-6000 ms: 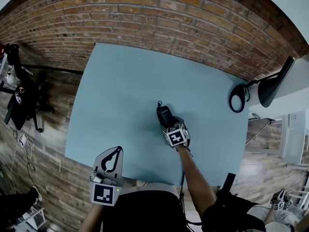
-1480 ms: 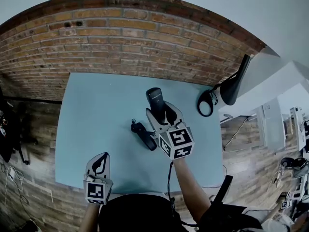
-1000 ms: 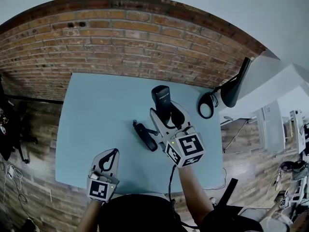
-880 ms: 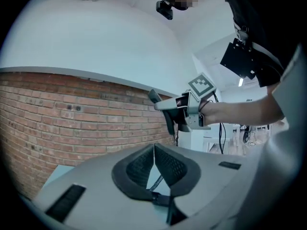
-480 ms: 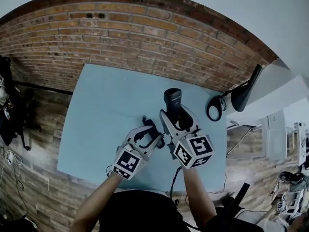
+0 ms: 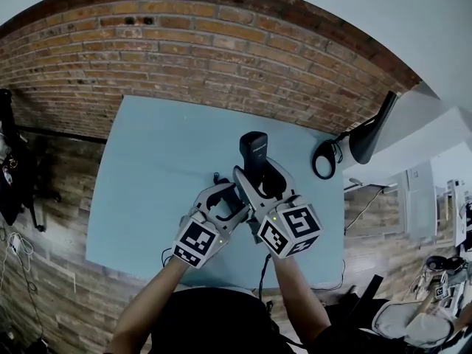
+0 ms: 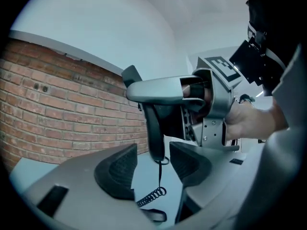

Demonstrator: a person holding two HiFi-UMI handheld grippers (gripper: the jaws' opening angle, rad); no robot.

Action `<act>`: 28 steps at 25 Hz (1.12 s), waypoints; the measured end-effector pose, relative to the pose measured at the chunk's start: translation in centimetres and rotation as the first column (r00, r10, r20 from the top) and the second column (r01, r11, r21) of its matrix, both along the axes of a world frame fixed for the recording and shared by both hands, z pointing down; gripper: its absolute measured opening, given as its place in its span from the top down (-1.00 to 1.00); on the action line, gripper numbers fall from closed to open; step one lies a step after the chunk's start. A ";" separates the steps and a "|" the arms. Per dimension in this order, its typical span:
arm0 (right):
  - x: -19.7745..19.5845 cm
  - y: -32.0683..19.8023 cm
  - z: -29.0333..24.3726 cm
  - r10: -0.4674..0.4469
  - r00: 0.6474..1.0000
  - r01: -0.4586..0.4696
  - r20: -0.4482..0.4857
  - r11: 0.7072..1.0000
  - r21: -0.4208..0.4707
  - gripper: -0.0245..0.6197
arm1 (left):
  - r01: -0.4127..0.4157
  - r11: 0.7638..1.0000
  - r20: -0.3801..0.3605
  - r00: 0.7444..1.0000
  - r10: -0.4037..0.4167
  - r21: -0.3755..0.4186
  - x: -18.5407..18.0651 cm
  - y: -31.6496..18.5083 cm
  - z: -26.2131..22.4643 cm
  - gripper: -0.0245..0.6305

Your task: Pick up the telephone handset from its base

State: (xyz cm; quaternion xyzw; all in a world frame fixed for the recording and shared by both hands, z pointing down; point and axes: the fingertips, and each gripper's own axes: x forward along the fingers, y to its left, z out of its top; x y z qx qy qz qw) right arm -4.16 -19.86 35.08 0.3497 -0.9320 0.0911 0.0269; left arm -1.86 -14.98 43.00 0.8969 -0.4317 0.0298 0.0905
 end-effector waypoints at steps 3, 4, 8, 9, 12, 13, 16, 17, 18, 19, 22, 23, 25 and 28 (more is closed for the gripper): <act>-0.1 0.3 0.1 -0.003 1.000 0.003 0.018 1.000 -0.011 0.16 | 0.009 1.000 0.008 1.000 -0.009 0.004 0.2 -0.1 0.0 0.21; -0.2 0.5 0.1 -0.006 1.000 0.006 0.023 1.000 -0.015 0.16 | 0.013 1.000 0.008 1.000 -0.014 0.008 0.2 -0.2 -0.1 0.21; -0.3 0.8 0.3 -0.016 0.999 0.016 0.032 1.000 -0.024 0.16 | 0.025 0.999 0.027 0.999 -0.025 0.027 0.3 -0.2 -0.3 0.44; -0.3 0.8 0.4 -0.020 0.999 0.021 0.032 0.999 -0.025 0.16 | 0.025 0.999 0.031 0.999 -0.026 0.028 0.3 -0.2 -0.3 0.48; -0.4 1.2 0.4 -0.054 0.998 0.054 0.029 0.998 -0.012 0.15 | 0.033 0.999 0.044 0.998 -0.034 0.033 0.1 -0.1 -0.1 0.48; -0.4 1.4 0.4 -0.067 0.997 0.067 0.027 0.998 -0.001 0.15 | 0.036 0.998 0.052 0.998 -0.038 0.043 0.0 0.0 -0.2 0.48; -0.3 2.1 -0.1 -0.100 0.995 0.098 0.028 0.994 0.043 0.14 | 0.035 0.997 0.060 0.997 -0.040 0.074 0.0 0.3 -0.6 0.49; -0.3 2.3 -0.3 -0.112 0.993 0.110 0.024 0.992 0.060 0.14 | 0.033 0.996 0.060 0.997 -0.038 0.084 0.0 0.4 -0.7 0.49; -0.3 2.5 -0.5 -0.126 0.992 0.124 0.019 0.989 0.079 0.13 | 0.031 0.995 0.062 0.997 -0.037 0.094 -0.1 0.4 -0.9 0.49; -0.3 2.8 -0.7 -0.141 0.990 0.139 0.017 0.986 0.096 0.13 | 0.028 0.994 0.065 0.997 -0.035 0.105 -0.1 0.5 -1.1 0.49; 0.0 3.7 -1.6 -0.186 0.982 0.180 0.030 0.971 0.155 0.12 | 0.021 0.990 0.073 0.997 -0.032 0.141 -0.2 0.8 -1.9 0.49; 0.2 4.0 -2.1 -0.197 0.980 0.187 0.040 0.966 0.179 0.12 | 0.020 0.988 0.071 0.997 -0.031 0.151 -0.2 1.0 -2.2 0.49; 0.7 4.7 -2.9 -0.216 0.975 0.197 0.061 0.954 0.226 0.12 | 0.031 0.987 0.054 0.998 -0.040 0.161 -0.5 1.1 -2.9 0.49; 1.8 5.1 -3.4 -0.225 0.970 0.195 0.091 0.947 0.256 0.12 | 0.082 0.985 0.018 0.996 -0.086 0.149 -1.9 0.9 -3.5 0.49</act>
